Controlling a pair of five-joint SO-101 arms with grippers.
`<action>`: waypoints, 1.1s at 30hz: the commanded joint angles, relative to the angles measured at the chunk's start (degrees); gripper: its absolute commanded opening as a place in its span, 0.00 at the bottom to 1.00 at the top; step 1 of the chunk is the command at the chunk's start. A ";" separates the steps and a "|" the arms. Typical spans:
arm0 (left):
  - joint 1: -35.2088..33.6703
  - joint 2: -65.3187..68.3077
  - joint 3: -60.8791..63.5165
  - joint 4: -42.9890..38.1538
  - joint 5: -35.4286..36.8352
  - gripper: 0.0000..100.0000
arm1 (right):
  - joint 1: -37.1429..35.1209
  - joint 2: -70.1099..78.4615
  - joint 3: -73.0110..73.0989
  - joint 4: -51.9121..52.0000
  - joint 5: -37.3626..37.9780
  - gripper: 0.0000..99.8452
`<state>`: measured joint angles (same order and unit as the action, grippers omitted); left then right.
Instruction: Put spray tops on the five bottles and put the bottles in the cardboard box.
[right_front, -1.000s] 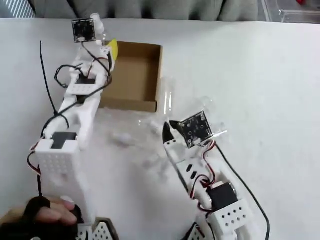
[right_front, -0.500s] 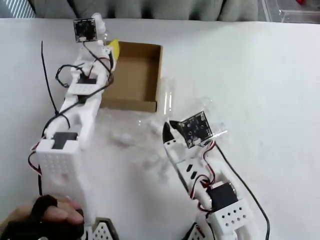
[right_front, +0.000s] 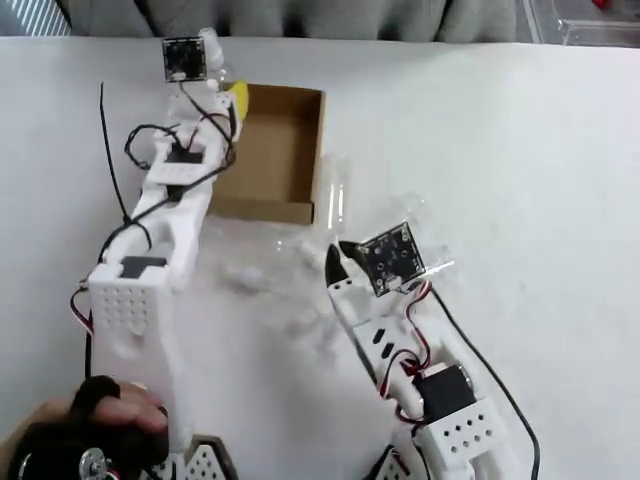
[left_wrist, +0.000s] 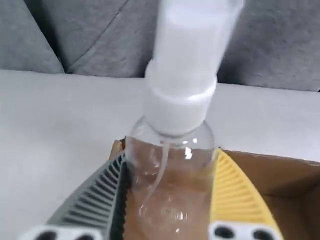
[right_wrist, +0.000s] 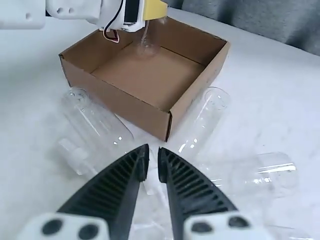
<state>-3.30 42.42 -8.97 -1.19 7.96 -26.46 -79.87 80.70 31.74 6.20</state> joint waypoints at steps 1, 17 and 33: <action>0.22 -0.75 -4.57 -0.44 -0.35 0.04 | 0.22 -0.75 -0.44 -0.40 0.79 0.01; -1.27 -0.66 -5.01 -0.18 -6.15 0.04 | 0.13 -0.84 -0.44 -0.40 0.79 0.01; -1.27 -0.22 -4.66 -0.18 -5.80 0.10 | 0.13 -0.84 -0.44 -0.40 0.79 0.01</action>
<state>-3.91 43.30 -9.67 -1.19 2.33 -26.55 -79.87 80.70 31.74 6.20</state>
